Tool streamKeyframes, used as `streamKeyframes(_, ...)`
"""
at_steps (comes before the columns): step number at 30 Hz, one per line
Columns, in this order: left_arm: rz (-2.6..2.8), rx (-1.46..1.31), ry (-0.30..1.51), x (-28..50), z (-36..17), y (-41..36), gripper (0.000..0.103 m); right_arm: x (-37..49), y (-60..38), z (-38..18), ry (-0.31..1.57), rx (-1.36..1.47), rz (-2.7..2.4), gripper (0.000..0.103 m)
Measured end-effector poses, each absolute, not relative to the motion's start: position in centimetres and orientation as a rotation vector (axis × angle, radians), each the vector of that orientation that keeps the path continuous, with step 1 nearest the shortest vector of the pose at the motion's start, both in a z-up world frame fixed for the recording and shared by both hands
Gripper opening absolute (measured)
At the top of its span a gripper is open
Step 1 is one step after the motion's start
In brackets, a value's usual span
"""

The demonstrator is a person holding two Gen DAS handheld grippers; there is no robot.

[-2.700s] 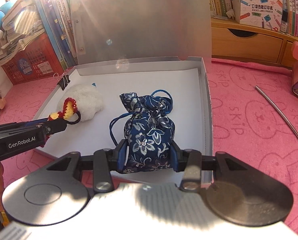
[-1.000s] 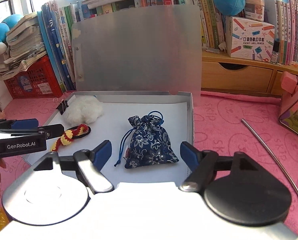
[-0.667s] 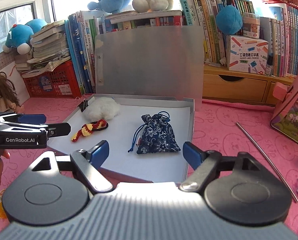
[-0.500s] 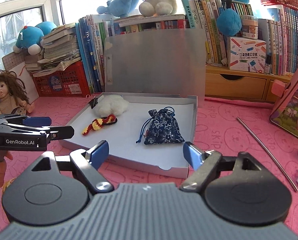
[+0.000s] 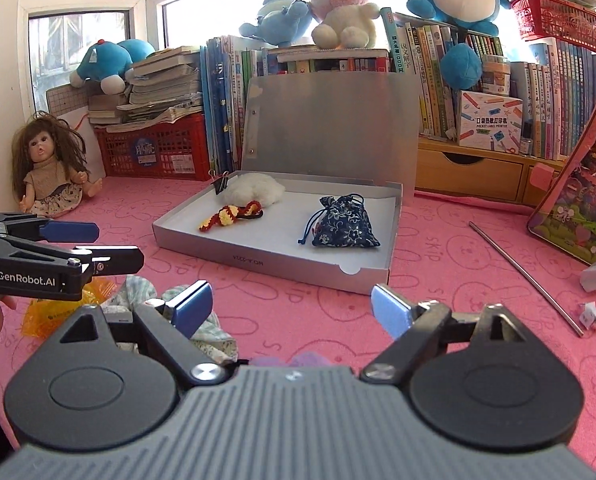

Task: Organize objects
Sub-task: 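Move the left tool to the yellow bread bag while the right tool approaches the red crochet piece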

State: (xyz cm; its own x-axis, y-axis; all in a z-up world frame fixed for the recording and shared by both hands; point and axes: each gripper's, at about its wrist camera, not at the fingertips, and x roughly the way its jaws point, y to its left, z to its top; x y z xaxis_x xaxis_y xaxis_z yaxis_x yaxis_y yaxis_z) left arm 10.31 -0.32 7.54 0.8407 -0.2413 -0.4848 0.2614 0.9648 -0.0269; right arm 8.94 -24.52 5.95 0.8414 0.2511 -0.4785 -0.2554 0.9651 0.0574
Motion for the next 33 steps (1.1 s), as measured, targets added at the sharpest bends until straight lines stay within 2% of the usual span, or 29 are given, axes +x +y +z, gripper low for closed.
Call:
streamKeyframes(12,-0.159,0.072,0.451,4.4,4.4,1.5,0.086,3.9,-21.7,3.2,0.454,-0.077,0.278,0.094)
streamKeyframes(15,-0.122,0.089,0.431,3.9,4.0,2.0,0.090,2.9,-21.0,2.5,0.423,-0.095,0.238,0.095)
streamKeyframes(21,-0.059,0.096,0.446,4.5,3.5,3.9,0.090,1.7,-19.9,1.8,0.396,-0.124,0.221,0.094)
streamKeyframes(24,-0.065,0.115,0.440,4.9,3.5,4.7,0.090,1.2,-19.8,1.7,0.407,-0.091,0.246,0.087)
streamKeyframes(26,-0.098,0.116,0.432,5.5,3.3,5.3,0.091,0.8,-19.7,1.7,0.407,-0.071,0.257,0.078)
streamKeyframes(33,-0.164,0.135,0.510,7.6,2.2,6.0,0.090,0.3,-19.0,1.6,0.408,-0.086,0.292,0.068)
